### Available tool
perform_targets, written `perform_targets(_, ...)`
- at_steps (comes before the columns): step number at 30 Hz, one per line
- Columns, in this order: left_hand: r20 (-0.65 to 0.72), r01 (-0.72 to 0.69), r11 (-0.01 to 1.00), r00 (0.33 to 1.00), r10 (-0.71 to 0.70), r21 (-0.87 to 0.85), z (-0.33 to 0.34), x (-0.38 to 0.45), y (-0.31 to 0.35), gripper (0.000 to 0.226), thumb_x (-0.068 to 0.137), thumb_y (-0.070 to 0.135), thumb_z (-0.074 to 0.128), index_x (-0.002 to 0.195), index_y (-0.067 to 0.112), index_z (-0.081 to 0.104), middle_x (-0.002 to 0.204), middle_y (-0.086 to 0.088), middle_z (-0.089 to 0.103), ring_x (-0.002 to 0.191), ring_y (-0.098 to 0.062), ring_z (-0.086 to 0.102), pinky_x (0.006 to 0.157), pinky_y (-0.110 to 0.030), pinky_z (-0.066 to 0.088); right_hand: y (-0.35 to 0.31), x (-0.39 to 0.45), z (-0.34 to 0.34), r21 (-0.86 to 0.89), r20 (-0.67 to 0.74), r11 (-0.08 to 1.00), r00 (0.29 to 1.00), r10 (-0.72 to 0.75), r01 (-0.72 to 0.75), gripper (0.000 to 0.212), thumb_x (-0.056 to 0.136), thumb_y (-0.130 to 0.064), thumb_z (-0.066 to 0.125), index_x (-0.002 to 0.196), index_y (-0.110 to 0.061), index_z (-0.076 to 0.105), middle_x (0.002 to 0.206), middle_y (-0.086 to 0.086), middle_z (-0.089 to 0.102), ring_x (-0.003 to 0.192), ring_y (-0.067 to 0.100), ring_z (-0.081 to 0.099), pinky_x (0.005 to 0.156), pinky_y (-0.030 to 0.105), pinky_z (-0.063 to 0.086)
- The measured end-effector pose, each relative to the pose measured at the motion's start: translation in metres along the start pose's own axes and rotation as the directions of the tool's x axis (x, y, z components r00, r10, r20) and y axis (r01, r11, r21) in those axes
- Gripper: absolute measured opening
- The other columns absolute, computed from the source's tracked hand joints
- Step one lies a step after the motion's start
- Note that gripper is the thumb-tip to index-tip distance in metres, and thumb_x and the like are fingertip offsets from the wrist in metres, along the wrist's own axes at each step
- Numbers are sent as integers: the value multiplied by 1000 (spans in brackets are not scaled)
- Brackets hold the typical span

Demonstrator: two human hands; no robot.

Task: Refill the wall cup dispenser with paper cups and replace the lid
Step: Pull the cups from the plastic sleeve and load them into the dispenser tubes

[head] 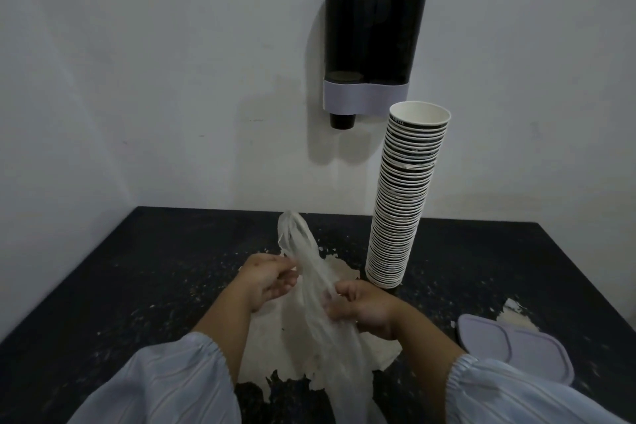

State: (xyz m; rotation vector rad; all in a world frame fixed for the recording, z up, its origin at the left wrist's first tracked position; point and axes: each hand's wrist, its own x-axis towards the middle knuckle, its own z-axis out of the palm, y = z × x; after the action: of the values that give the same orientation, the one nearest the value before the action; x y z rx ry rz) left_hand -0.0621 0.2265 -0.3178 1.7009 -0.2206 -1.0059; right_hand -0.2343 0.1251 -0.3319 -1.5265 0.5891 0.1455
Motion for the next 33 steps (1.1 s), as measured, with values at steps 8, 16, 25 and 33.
perform_targets(8,-269,-116,959,962,44,-259,-19,4,21,7,93,6,48,95,8,55,87,-14,64,69,-22,65,52,-28,54,2,-6,-8,-45,24,998,998,52,-51,18,83,-5,63,92,-21,63,95,0,65,98,23,62,96,47,47)
perform_targets(16,-308,-218,940,942,132,-264,-50,1,35,12,97,8,41,103,6,51,83,-15,61,72,-22,63,65,-32,54,10,-1,-13,-168,-14,979,993,119,-120,11,84,-14,64,94,-18,62,107,12,62,106,30,60,102,53,44)
perform_targets(25,-5,-97,995,995,97,10,-40,2,25,27,87,27,42,83,11,64,65,-9,70,53,-22,62,56,-32,50,-19,16,6,36,-137,994,986,-93,99,28,78,-39,69,102,-37,56,103,-9,63,96,10,62,74,24,54)
perform_targets(33,-65,-452,812,859,508,370,-43,3,44,38,75,58,61,87,22,64,95,-1,64,85,-14,59,64,-26,44,-21,26,12,-442,-240,882,927,-289,160,39,88,-22,58,126,-22,49,123,2,55,104,14,54,88,30,46)
